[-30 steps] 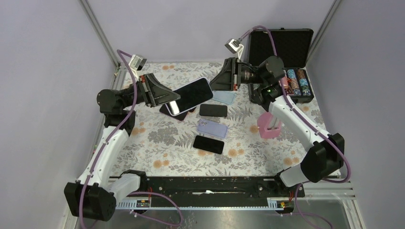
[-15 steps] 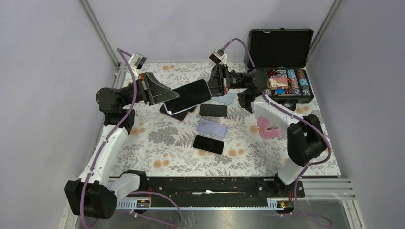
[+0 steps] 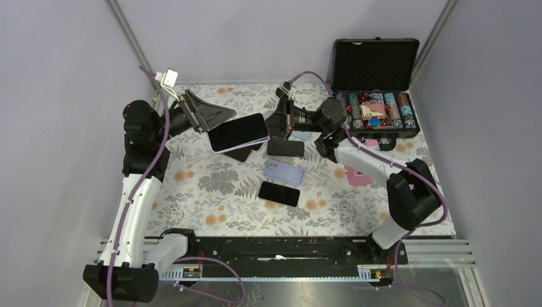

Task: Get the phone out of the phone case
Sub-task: Remove the phone case from the phone.

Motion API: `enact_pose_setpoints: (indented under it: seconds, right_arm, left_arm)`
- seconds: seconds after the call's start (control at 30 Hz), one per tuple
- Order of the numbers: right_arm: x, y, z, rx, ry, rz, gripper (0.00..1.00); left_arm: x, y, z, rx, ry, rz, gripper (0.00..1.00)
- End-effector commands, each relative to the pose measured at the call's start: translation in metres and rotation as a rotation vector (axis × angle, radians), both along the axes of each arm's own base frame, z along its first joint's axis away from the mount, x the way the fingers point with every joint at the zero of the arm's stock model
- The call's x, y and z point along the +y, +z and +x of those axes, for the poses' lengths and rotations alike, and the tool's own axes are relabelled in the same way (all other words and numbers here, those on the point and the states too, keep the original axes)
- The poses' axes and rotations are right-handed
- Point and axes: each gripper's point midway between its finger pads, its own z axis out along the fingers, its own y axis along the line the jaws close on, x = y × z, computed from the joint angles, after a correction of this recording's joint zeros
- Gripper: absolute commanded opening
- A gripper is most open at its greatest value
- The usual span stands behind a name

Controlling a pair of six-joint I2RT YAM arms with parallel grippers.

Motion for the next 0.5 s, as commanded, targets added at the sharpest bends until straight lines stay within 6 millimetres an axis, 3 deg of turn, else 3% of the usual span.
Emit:
enact_pose_setpoints:
  seconds: [0.0,0.2,0.33,0.43,0.47]
  right_arm:
    - [-0.002,0.000,0.006,-0.012,-0.114,-0.038,0.00]
    - [-0.008,-0.066,0.022,-0.033,-0.231,-0.334,0.00]
    - [-0.022,-0.108,0.031,-0.079,-0.321,-0.584,0.00]
    - [-0.028,-0.123,0.033,-0.121,-0.371,-0.713,0.00]
    - [-0.030,-0.126,0.033,-0.155,-0.390,-0.759,0.00]
  left_arm:
    - [0.036,-0.043,0.038,0.049,0.236,0.121,0.98]
    - [0.105,-0.070,0.066,0.093,0.595,0.376,0.99]
    - [0.107,-0.076,0.067,0.062,0.615,0.452,0.99]
    - [0.087,-0.097,0.065,0.072,0.591,0.547,0.99]
    - [0.070,-0.105,0.062,0.083,0.552,0.574,0.98]
